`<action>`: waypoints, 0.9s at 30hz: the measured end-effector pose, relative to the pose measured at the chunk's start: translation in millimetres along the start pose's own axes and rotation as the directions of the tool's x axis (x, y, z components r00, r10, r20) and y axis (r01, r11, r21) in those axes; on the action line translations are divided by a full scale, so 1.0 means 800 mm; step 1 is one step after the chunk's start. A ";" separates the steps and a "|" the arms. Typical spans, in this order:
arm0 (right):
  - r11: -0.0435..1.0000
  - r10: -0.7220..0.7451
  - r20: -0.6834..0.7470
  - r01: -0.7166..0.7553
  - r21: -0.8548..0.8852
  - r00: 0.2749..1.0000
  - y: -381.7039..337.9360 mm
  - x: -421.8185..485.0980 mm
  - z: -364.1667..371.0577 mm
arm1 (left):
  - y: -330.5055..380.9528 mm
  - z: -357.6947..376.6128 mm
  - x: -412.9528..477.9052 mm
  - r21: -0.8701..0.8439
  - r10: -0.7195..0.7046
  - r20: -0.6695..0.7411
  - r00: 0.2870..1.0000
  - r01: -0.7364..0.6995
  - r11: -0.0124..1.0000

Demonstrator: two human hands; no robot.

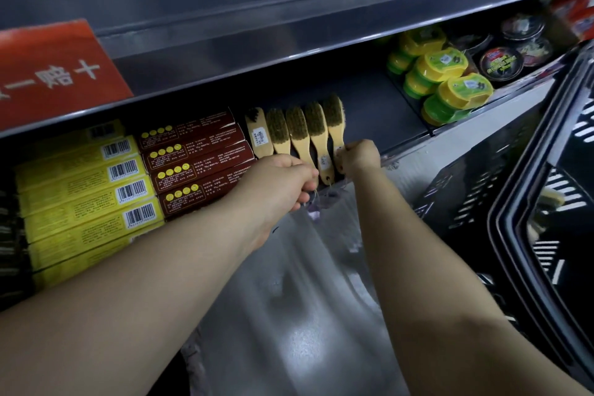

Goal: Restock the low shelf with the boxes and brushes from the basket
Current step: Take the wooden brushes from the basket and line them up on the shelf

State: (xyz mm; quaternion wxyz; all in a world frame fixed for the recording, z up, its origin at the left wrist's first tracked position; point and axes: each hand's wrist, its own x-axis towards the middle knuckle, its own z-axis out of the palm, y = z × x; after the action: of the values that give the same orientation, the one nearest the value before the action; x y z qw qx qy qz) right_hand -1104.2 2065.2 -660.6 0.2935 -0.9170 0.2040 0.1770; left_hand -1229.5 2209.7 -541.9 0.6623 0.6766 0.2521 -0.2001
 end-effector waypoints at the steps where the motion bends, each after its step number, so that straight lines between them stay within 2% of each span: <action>1: 1.000 -0.020 -0.026 0.019 -0.014 0.999 -0.002 -0.006 -0.006 | 0.004 0.004 -0.004 0.005 0.016 0.004 1.000 -0.016 1.000; 4: 0.993 -0.095 -0.164 0.106 0.060 0.982 -0.014 -0.031 -0.033 | 0.014 0.014 -0.019 0.050 0.061 0.006 0.998 -0.061 0.997; 8: 0.924 -0.223 -0.222 0.278 0.262 0.949 -0.049 -0.079 -0.097 | 0.028 0.029 -0.044 0.085 0.129 0.037 0.991 -0.132 0.988; 11: 0.908 -0.340 -0.158 0.368 0.202 0.927 -0.062 -0.119 -0.162 | 0.035 0.044 -0.065 0.157 0.267 0.074 0.961 -0.276 0.948; 13: 0.910 -0.368 -0.122 0.384 0.156 0.922 -0.050 -0.145 -0.202 | 0.041 0.062 -0.079 0.205 0.364 0.121 0.924 -0.382 0.901; 18: 0.901 -0.421 -0.106 0.429 0.067 0.901 0.026 -0.198 -0.261 | 0.050 0.118 -0.107 0.288 0.466 0.225 0.856 -0.515 0.807; 20: 0.900 -0.428 -0.072 0.432 0.062 0.901 0.058 -0.208 -0.277 | 0.049 0.139 -0.112 0.369 0.515 0.286 0.808 -0.589 0.719; 23: 0.914 -0.398 -0.035 0.399 0.076 0.917 0.103 -0.200 -0.294 | 0.052 0.167 -0.113 0.516 0.558 0.422 0.715 -0.695 0.500; 27: 0.958 -0.281 0.008 0.280 0.063 0.960 0.167 -0.153 -0.294 | 0.062 0.196 -0.092 0.611 0.513 0.530 0.675 -0.723 0.322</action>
State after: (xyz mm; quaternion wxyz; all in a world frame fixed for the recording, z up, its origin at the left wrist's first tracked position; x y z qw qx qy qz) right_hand -1224.3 1855.3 -488.4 0.3454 -0.9257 0.0749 0.1350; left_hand -1247.7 2047.7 -464.8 0.3439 0.9065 -0.2245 -0.0978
